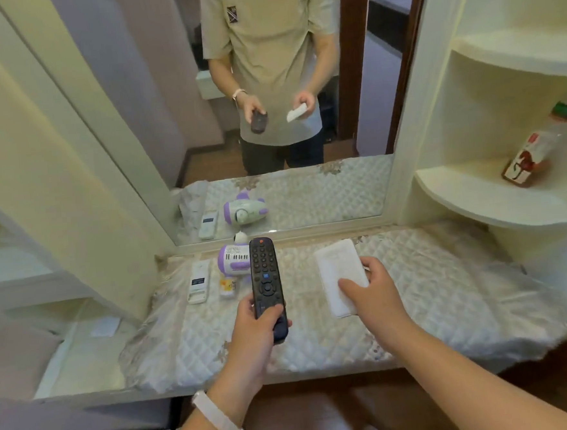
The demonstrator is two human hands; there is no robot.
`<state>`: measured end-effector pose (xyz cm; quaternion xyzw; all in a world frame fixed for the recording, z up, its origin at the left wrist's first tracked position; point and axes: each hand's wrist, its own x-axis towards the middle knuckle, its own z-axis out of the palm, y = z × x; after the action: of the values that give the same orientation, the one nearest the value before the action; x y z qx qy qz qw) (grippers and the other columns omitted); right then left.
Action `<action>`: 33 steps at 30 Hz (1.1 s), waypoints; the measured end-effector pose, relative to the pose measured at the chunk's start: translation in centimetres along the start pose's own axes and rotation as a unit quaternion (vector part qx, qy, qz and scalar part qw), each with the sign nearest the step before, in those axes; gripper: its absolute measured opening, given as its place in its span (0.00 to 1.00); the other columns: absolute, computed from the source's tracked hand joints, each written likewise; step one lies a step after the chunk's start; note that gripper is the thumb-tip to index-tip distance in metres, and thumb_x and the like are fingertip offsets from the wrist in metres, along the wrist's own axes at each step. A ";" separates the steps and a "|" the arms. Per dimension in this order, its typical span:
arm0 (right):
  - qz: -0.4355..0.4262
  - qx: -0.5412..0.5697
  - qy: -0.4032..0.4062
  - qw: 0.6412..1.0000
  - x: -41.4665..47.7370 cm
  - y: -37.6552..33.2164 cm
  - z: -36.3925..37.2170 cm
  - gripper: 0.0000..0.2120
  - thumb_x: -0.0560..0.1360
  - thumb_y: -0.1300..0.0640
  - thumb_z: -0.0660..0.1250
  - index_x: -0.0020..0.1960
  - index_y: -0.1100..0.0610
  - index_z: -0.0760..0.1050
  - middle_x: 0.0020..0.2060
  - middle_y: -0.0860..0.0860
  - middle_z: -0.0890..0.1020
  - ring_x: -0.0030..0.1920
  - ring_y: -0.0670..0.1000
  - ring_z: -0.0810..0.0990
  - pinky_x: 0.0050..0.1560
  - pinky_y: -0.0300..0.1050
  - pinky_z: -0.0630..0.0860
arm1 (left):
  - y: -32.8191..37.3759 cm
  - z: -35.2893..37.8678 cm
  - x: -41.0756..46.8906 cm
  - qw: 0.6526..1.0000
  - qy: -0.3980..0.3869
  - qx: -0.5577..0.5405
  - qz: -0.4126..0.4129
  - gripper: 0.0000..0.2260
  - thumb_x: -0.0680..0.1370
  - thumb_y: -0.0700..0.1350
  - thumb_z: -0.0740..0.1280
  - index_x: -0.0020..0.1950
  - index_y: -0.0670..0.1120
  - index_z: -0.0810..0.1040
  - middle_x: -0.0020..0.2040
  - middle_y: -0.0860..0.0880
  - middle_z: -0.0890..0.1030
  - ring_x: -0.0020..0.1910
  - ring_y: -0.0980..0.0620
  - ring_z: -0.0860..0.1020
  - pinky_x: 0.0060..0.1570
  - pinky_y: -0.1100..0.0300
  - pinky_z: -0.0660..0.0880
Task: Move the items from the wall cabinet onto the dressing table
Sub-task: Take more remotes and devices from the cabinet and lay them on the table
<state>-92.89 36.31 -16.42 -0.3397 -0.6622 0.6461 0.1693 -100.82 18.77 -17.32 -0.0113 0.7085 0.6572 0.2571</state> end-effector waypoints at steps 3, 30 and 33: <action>0.023 -0.005 -0.023 0.999 4.0 1.1 -1.6 0.16 0.75 0.62 0.66 0.59 0.50 0.68 0.50 0.46 0.78 0.48 0.48 0.79 0.42 0.45 0.77 | -0.5 3.3 2.8 1.000 0.012 0.008 -0.015 0.12 0.80 0.37 0.65 0.61 0.46 0.70 0.54 0.43 0.81 0.39 0.49 0.83 0.34 0.57 0.77; 0.220 -0.143 -0.048 0.964 21.0 9.0 5.0 0.17 0.75 0.63 0.63 0.62 0.52 0.65 0.52 0.50 0.76 0.48 0.49 0.78 0.38 0.42 0.77 | -7.8 4.7 23.1 0.980 -0.027 0.071 -0.181 0.14 0.79 0.39 0.65 0.63 0.47 0.68 0.54 0.45 0.80 0.49 0.47 0.81 0.44 0.55 0.78; 0.235 -0.147 -0.039 0.960 22.5 9.6 6.3 0.18 0.75 0.63 0.65 0.62 0.53 0.65 0.54 0.51 0.77 0.51 0.52 0.79 0.46 0.48 0.80 | -8.2 4.9 24.7 0.977 -0.045 0.108 -0.178 0.14 0.78 0.40 0.65 0.64 0.46 0.69 0.54 0.47 0.79 0.51 0.48 0.80 0.49 0.53 0.79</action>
<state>-110.85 46.05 -31.30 -0.4810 -0.6577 0.5761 -0.0648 -117.69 30.21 -34.28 -0.0801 0.7498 0.5201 0.4012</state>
